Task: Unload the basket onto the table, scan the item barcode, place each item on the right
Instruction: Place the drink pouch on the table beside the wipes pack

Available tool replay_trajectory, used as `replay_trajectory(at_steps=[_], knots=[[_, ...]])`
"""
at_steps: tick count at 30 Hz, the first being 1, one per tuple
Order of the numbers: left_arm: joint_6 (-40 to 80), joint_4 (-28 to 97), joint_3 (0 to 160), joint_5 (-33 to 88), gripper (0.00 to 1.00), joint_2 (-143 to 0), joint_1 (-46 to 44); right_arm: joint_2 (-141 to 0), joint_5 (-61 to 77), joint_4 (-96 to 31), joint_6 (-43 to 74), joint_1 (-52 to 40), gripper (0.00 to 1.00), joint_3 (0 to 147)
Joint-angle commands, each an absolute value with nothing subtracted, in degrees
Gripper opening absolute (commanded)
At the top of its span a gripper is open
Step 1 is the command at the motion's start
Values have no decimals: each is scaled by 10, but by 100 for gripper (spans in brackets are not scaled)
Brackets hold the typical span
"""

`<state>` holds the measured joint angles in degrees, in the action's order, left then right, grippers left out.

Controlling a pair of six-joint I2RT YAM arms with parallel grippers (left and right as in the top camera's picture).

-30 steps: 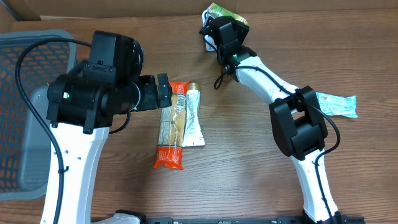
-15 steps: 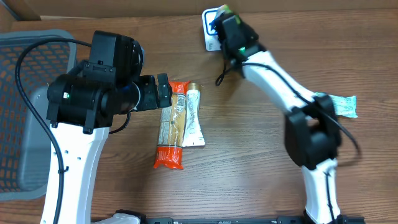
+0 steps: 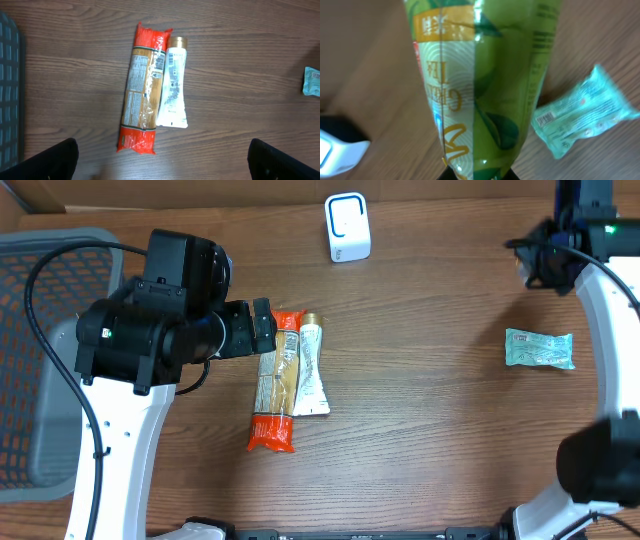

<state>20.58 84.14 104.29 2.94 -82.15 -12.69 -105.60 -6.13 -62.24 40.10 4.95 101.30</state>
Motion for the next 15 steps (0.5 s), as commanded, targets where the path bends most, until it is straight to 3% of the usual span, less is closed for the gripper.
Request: replay_trajectory(at_steps=[1,8,11,13,15], knots=[[193,840,1052,28,100,-823,-128,-1065,44,-569,453,89,4,944],[193,840,1052,28,100,-823,-128,-1065,67,-439,482,129,7,813],[193,840,1052,28,100,-823,-128,-1065,65,-403,482,129,20,778],[193,840,1052,28,100,-823,-128,-1065,65,-392,480,129,39,766],[193,840,1052,28,100,-823,-128,-1065,66,-396,465,129,47,766]])
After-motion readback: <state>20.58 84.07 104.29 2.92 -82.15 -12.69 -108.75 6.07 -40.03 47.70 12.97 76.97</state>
